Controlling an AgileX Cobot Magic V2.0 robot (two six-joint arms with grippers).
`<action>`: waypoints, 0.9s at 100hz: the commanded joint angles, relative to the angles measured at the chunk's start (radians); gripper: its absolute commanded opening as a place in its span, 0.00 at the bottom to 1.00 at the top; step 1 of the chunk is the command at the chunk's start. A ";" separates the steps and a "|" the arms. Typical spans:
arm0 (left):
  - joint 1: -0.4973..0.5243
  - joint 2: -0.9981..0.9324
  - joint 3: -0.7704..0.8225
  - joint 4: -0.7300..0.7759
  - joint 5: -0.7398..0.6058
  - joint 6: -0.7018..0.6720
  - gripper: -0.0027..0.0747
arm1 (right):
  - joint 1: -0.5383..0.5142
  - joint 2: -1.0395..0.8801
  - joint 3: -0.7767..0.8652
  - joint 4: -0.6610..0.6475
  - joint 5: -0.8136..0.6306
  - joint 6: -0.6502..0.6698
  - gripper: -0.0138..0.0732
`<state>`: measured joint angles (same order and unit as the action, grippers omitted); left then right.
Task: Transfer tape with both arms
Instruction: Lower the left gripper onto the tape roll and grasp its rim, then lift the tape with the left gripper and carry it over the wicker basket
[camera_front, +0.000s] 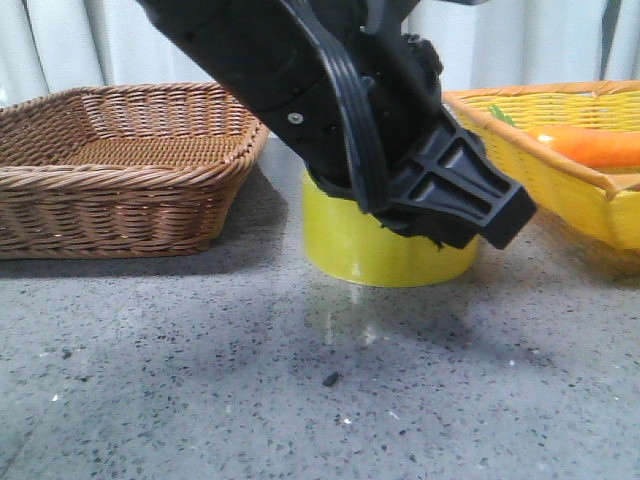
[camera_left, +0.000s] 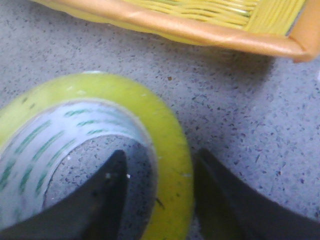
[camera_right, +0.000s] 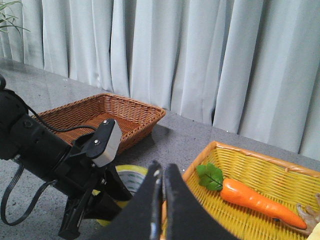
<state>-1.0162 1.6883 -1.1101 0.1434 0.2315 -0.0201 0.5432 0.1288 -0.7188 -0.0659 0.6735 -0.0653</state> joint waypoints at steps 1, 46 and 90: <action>-0.002 -0.025 -0.027 -0.008 -0.028 -0.007 0.16 | 0.000 0.017 -0.021 -0.009 -0.056 -0.002 0.08; -0.002 -0.133 -0.094 0.003 -0.022 -0.007 0.01 | 0.000 0.017 -0.021 -0.007 -0.052 -0.002 0.08; 0.092 -0.401 -0.096 0.087 0.203 -0.007 0.01 | 0.000 0.017 -0.021 -0.007 -0.051 -0.002 0.08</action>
<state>-0.9700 1.3429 -1.1709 0.2018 0.3899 -0.0232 0.5432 0.1288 -0.7188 -0.0659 0.6947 -0.0634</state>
